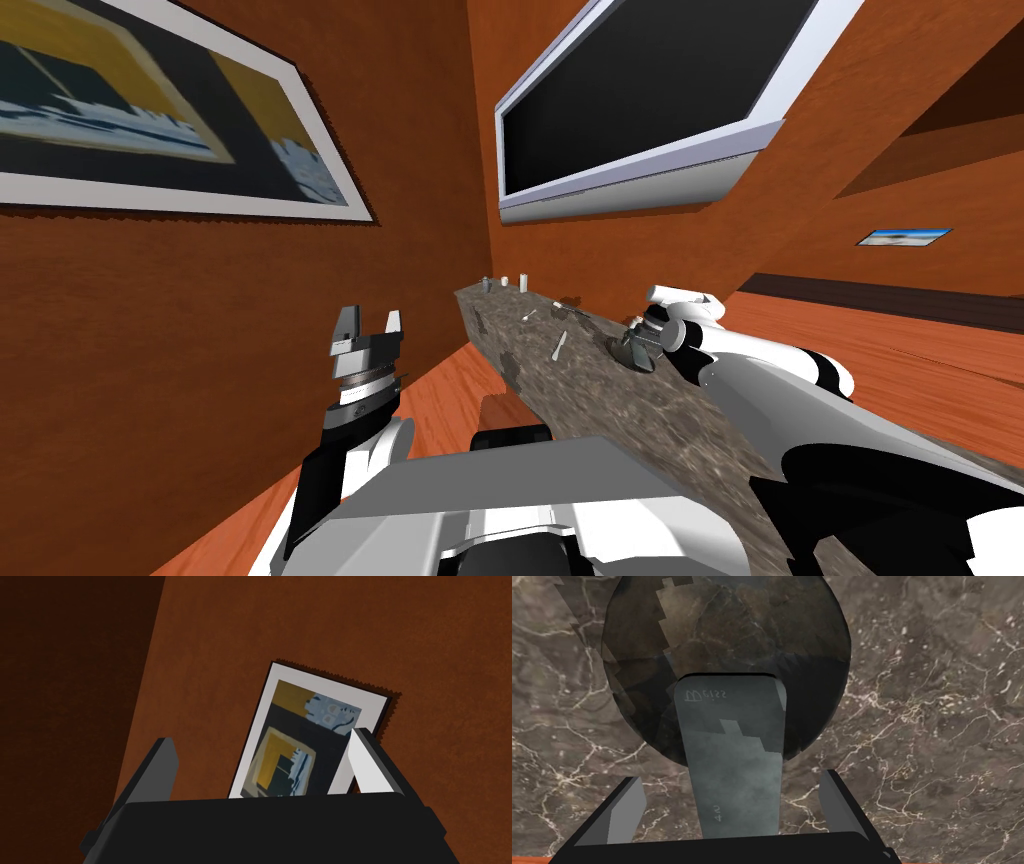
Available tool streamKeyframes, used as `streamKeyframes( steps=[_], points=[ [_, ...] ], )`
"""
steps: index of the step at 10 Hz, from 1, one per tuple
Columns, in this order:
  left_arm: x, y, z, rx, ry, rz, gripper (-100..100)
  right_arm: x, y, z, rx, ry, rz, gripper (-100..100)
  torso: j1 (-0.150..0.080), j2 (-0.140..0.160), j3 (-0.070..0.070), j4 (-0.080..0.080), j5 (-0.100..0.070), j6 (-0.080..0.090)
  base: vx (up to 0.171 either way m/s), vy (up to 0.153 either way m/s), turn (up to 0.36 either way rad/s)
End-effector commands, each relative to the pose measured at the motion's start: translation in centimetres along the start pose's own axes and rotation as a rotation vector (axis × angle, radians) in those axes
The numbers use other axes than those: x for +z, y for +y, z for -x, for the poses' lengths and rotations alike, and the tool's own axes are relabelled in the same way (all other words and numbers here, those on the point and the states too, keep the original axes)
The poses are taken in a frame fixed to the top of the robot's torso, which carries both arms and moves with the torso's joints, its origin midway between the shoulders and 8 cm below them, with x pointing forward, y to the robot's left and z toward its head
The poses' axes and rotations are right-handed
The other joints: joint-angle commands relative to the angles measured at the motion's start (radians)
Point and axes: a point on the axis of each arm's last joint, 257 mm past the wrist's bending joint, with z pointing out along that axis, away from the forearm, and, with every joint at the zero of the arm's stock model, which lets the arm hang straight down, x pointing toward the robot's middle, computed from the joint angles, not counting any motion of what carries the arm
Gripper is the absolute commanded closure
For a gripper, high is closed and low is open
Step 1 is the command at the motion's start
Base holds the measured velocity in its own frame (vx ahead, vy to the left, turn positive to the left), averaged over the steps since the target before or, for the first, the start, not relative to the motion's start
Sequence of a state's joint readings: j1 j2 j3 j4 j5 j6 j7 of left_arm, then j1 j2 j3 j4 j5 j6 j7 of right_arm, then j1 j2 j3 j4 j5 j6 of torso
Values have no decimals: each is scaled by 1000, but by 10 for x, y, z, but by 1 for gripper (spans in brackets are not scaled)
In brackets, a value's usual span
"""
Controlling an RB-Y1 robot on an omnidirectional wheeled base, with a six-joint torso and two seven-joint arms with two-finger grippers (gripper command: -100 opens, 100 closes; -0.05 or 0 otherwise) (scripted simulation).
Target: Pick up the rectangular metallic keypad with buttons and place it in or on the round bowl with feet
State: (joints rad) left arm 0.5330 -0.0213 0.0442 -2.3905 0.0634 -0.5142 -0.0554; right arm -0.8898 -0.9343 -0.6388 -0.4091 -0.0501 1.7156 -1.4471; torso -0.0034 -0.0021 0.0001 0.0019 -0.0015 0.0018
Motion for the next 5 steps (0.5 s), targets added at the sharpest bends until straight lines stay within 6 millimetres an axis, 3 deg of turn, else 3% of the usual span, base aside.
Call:
streamKeyframes(
  steps=[1,3,4,5],
  points=[
    [0,0,0,0,0,0,0,0,0,0,0,0,0,-100,0,0,0,0,0,0,0,0,0],
    [0,0,0,0,0,0,0,0,0,0,0,0,0,-100,0,0,0,0,0,0,0,0,0],
    [0,0,0,0,0,0,0,0,0,0,0,0,0,0,0,0,0,0,0,0,0,0,0],
    [0,0,0,0,0,0,0,-15,-47,-27,-129,95,-33,-100,0,0,0,0,0,0,16,-154,364]
  ],
)
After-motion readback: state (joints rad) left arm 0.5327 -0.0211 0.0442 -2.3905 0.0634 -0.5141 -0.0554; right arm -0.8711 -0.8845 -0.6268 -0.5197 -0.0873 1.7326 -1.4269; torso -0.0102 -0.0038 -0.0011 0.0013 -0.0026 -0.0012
